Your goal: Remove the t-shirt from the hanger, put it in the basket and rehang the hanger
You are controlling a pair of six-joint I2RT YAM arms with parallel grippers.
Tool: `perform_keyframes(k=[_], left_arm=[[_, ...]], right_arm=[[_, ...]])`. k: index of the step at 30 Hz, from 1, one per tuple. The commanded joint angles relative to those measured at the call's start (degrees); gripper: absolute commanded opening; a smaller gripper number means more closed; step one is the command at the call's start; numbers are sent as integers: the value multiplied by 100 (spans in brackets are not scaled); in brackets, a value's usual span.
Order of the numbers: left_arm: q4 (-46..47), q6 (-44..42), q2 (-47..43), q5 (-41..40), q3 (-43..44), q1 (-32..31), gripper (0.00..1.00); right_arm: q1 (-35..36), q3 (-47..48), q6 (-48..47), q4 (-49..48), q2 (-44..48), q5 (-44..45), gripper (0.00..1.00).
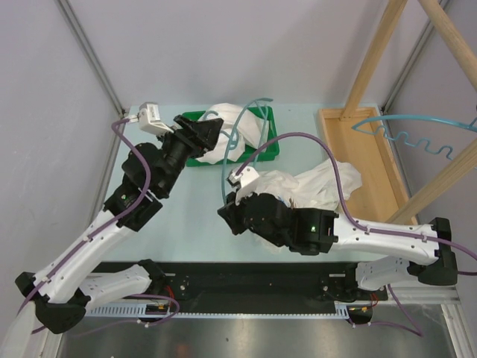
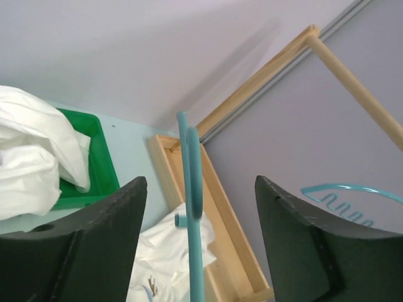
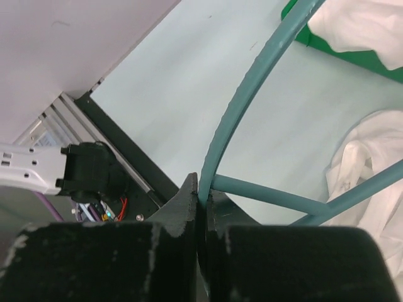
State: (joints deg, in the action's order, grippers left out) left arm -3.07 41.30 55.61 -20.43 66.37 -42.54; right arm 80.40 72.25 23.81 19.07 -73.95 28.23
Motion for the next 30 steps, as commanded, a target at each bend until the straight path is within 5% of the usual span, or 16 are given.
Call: perform_keyframes(k=[1,2,5,13,20,30], left_arm=[[-43,-570,-402,416,227,-26,85],[-105,-675,-585,417,236,-26,94],[-369,-913,-920,329,210,-26,100],[-711,-1291,-2124,-312,-238,-17,98],[-1020,-1291,-2116,12,-326,-26,96],[-1002,-1036,-1914,610,-669,-26,95]], right_arm=[[-427,377,62,-439,294,-229,0],[-481,456,53,-431,294,-282,0],[-753,878,79,-369,241,-178,0],[-1307,1502,-105,-1730,-13,1622,0],[-2150,2248,-448,-3118,-392,3161,0],[-3206,2478,202,-3181,-67,3461,0]])
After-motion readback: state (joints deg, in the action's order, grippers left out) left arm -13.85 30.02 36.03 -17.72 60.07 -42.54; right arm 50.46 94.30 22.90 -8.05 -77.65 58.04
